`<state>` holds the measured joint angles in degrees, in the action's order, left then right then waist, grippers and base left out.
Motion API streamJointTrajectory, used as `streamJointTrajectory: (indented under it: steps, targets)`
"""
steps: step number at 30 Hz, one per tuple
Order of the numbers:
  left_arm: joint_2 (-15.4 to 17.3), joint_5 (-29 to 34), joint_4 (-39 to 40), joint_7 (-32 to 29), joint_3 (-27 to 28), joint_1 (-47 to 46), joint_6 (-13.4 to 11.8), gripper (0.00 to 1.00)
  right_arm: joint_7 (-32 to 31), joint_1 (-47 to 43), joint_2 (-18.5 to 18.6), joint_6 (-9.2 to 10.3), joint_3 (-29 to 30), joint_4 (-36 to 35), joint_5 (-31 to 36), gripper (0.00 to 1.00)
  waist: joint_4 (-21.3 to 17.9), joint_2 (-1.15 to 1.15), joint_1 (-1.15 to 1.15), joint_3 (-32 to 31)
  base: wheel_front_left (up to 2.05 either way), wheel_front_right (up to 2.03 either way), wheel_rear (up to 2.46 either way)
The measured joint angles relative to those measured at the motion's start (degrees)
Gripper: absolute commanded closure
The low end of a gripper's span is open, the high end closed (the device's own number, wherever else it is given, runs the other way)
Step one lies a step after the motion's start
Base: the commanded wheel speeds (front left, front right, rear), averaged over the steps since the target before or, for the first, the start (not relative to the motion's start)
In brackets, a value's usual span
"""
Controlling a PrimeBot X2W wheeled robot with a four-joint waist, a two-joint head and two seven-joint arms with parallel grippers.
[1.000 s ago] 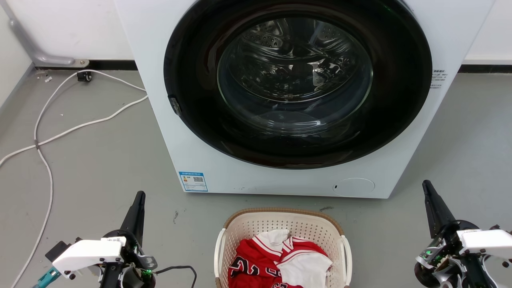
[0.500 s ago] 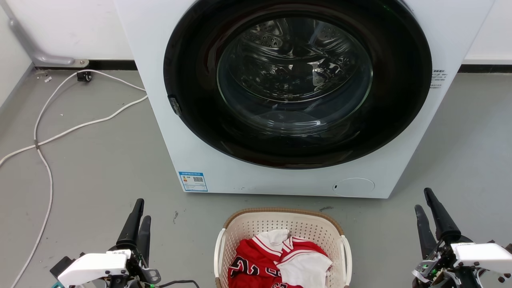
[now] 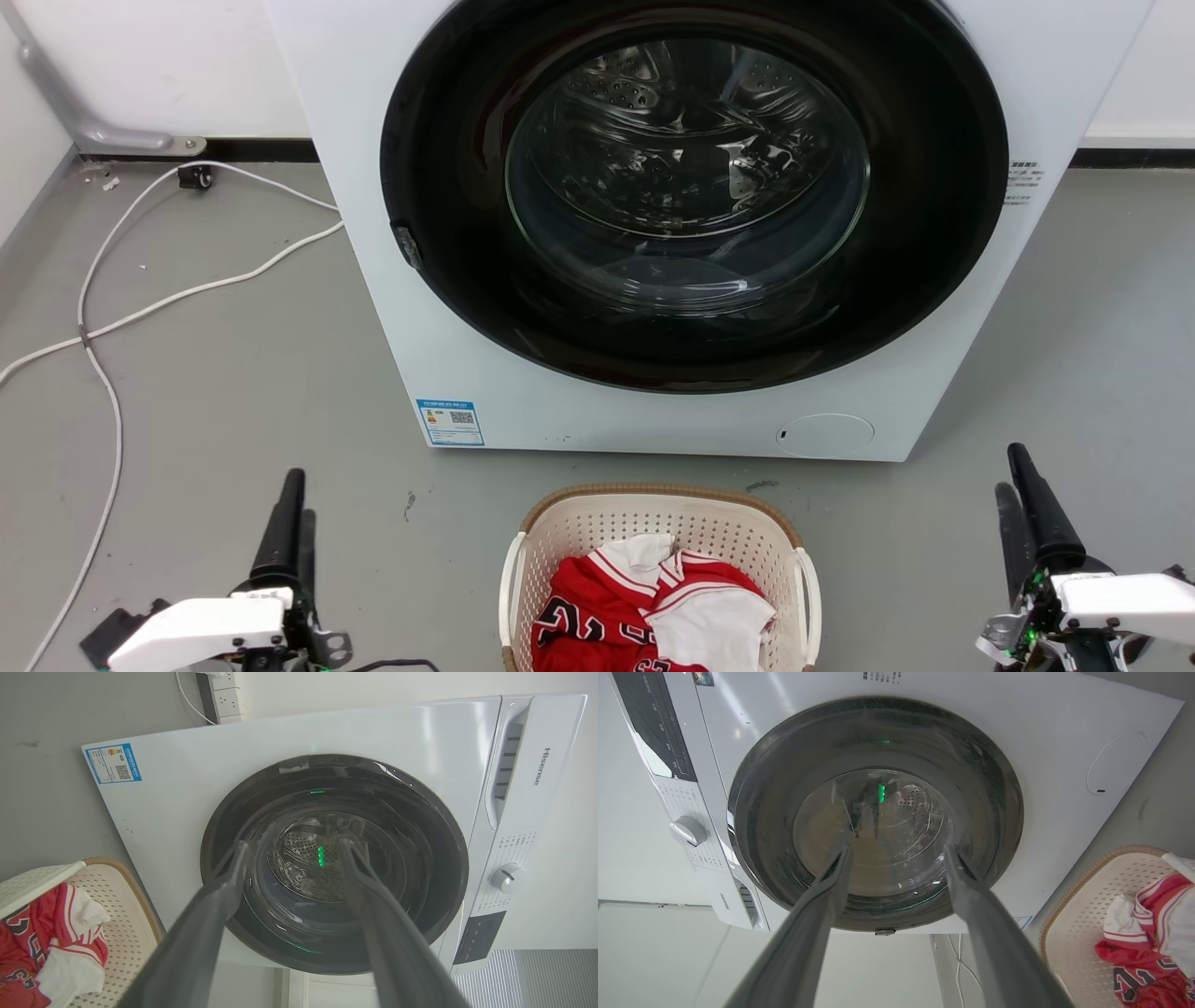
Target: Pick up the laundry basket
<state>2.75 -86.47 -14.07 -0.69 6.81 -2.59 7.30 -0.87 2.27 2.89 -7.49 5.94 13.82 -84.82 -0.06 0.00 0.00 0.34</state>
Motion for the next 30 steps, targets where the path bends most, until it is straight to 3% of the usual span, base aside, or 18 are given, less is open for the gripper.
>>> streamJointTrajectory:
  steps: [10, 14, 23, 30]
  targets:
    - [-0.03, 8.75, 2.57, 2.26, 2.97, 0.0, -1.43, 0.0, 2.29, 0.1, -0.02, 0.0, 3.09, -2.54, 17.07, 0.0, 0.04, 0.0, 0.0, 0.26, 0.0, 0.0, 0.0]
    - [0.01, 14.4, 5.94, 3.08, 3.74, -0.01, -3.49, 0.0, 3.04, 0.34, -0.02, 0.0, 3.03, -6.0, 24.92, 0.0, 0.04, 0.0, 0.0, 0.47, 0.0, 0.0, 0.0]
    - [-0.04, 25.36, 13.24, 4.81, 0.45, 0.63, -7.17, 0.0, 4.9, 0.3, -0.03, 0.0, 0.67, -12.56, 40.76, 0.0, 0.02, 0.0, 0.0, 0.79, 0.0, 0.0, 0.0]
    - [-0.01, 34.88, 16.64, 6.02, -3.54, 1.63, -7.47, 0.0, 6.01, -0.04, -0.03, 0.0, -1.07, -15.71, 49.87, 0.0, -0.01, 0.0, 0.0, 1.07, 0.0, 0.0, 0.0]
